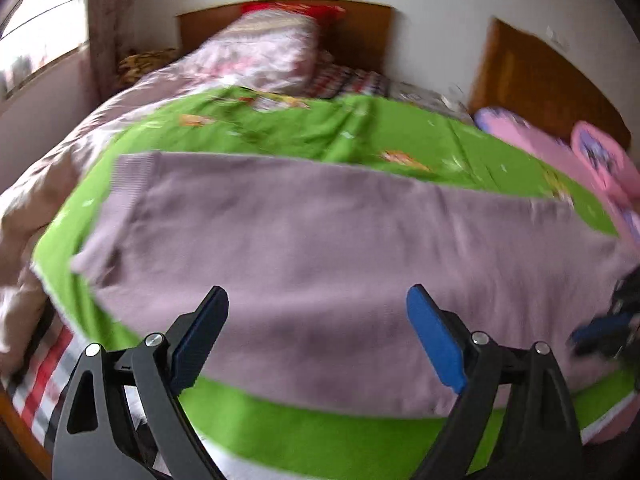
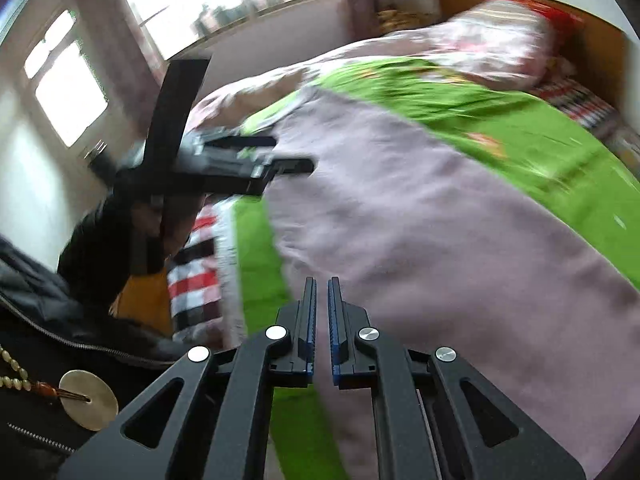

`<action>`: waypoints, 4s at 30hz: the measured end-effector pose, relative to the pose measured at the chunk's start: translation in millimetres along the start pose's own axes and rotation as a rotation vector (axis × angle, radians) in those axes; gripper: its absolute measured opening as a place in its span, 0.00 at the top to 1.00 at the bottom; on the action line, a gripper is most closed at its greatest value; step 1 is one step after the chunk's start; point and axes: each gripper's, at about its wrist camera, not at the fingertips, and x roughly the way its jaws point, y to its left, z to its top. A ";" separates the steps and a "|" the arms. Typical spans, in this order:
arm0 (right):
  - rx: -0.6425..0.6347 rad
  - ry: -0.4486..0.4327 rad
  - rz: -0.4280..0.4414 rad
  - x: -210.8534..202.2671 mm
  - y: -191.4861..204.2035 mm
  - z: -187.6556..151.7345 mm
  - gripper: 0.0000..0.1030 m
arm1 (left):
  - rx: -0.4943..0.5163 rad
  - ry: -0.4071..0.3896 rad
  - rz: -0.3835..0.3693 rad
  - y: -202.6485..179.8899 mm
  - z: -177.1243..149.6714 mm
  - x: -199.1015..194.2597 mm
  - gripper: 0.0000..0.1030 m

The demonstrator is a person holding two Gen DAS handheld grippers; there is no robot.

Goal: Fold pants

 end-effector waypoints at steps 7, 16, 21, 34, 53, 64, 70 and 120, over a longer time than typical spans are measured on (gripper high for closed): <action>0.076 0.072 -0.062 3.8 -10.7 -39.3 0.94 | 0.022 0.052 -0.011 -0.1 -10.2 33.2 0.03; 0.029 0.071 -0.234 -39.8 -12.3 -69.2 0.90 | 0.022 0.084 0.015 -0.1 -0.9 25.0 0.09; -0.002 -0.057 -0.335 -67.7 -37.8 -32.4 0.89 | 0.112 -0.079 -0.085 -40.6 63.4 -8.3 0.05; 0.315 -0.098 -0.403 -54.9 -193.1 -17.9 0.89 | 0.213 0.097 -0.059 -81.7 78.3 103.2 0.02; 0.707 -0.256 -0.714 -246.5 -251.8 -192.3 0.06 | 0.612 0.146 -0.583 -392.7 78.6 109.6 0.02; 0.822 -0.438 -0.799 -309.3 -213.9 -230.5 0.05 | 0.678 0.108 -0.495 -411.5 68.0 126.9 0.02; 0.704 -0.180 -0.875 -267.4 -154.9 -257.6 0.05 | 0.705 0.096 -0.442 -418.7 60.3 125.1 0.01; 0.800 -0.192 -1.072 -248.3 -117.1 -297.1 0.05 | 0.664 -0.004 -0.612 -375.0 -30.2 -7.0 0.02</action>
